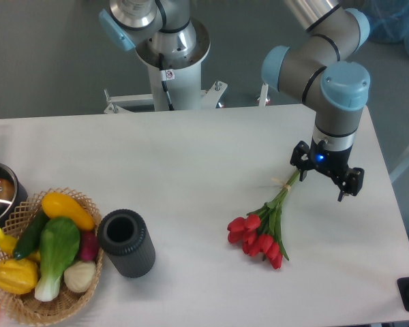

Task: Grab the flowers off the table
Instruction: 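Move the open gripper toward the green stems of the red tulips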

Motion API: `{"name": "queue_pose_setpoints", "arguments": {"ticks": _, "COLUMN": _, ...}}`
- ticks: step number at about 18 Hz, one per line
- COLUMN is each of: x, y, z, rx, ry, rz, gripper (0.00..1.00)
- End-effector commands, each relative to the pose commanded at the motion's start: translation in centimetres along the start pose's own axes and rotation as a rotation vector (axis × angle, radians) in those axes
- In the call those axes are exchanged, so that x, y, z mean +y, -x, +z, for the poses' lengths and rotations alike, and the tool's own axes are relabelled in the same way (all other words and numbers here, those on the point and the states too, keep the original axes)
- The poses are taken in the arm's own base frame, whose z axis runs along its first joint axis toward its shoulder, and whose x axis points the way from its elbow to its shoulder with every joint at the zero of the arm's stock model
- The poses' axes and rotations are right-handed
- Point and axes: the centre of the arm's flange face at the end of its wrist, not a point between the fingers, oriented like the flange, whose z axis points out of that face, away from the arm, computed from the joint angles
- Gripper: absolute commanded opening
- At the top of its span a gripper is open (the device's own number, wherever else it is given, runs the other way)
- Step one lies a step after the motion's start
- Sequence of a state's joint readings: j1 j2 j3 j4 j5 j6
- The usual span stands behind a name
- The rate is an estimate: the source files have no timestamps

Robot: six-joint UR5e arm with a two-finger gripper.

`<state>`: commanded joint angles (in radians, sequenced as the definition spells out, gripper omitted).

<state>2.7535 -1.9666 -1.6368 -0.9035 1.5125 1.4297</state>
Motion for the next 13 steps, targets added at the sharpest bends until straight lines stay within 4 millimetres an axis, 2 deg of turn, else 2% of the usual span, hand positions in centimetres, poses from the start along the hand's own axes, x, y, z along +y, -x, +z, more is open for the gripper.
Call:
{"name": "queue_pose_setpoints", "arguments": {"ticks": 5, "x": -0.2, "y": -0.2, "z": -0.1, "rx": 0.002, "ry": 0.000, "rz": -0.008, "gripper": 1.00}}
{"name": "queue_pose_setpoints", "arguments": {"ticks": 13, "x": -0.4, "y": -2.2, "z": 3.2, "rx": 0.063, "ry": -0.064, "rz": -0.074, "gripper": 1.00}}
